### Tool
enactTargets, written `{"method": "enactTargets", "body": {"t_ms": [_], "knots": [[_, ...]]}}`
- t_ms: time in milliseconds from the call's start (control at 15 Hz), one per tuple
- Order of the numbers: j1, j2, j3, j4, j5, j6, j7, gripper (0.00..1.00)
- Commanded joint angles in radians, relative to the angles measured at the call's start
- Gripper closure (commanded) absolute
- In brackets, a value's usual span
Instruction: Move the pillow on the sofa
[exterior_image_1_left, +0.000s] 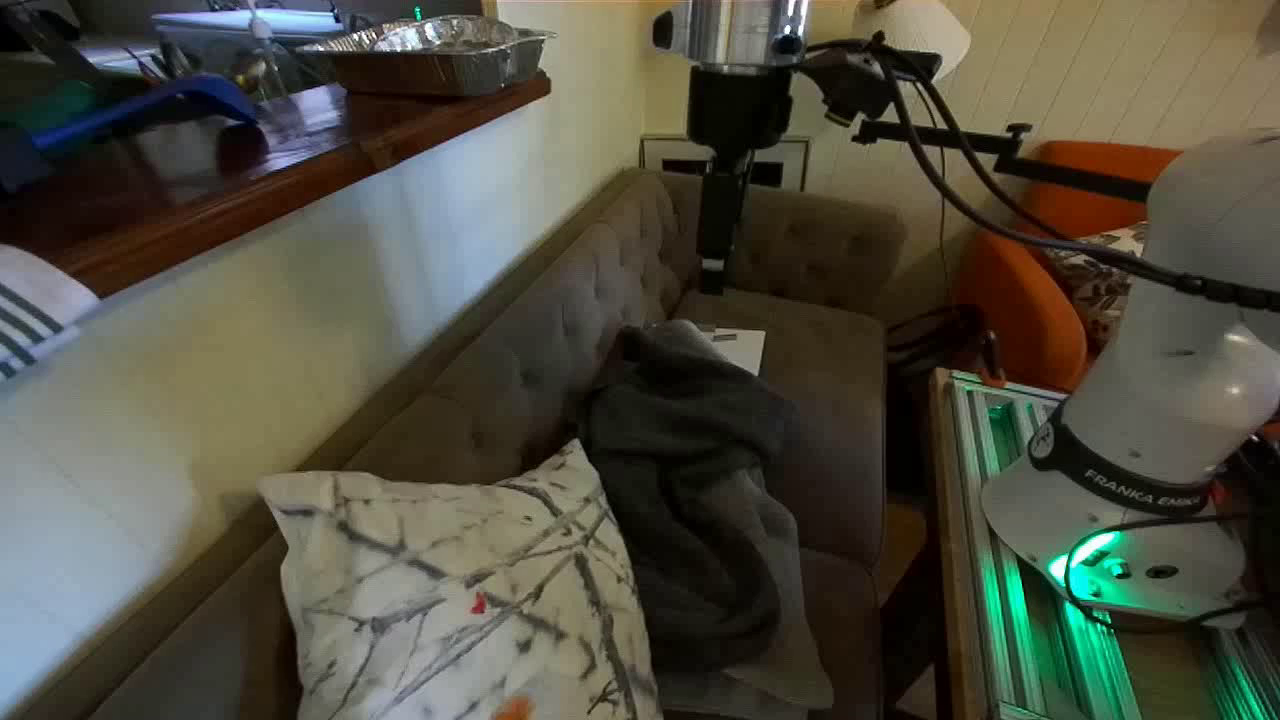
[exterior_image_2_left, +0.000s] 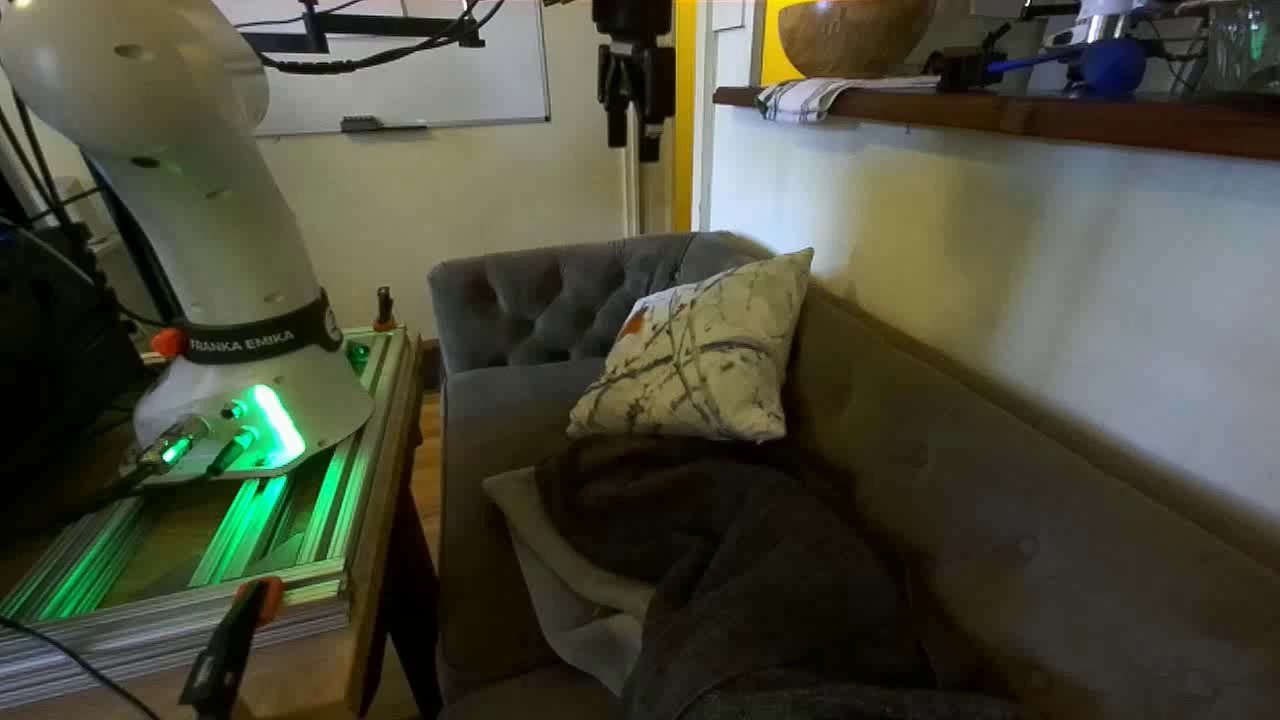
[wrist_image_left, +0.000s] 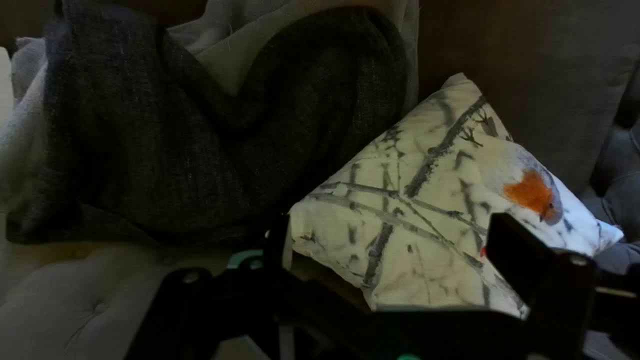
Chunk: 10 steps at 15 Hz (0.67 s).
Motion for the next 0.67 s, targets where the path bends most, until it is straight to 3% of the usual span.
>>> {"method": "enactTargets", "body": {"t_ms": [0, 467, 600], "knots": [[-0.006, 0.000, 0.006, 0.001, 0.003, -0.002, -0.002, 0.00], [-0.006, 0.000, 0.006, 0.001, 0.003, -0.002, -0.002, 0.00], [0.003, 0.071, 0.003, 0.028, 0.009, 0.058, -0.033, 0.00]]}}
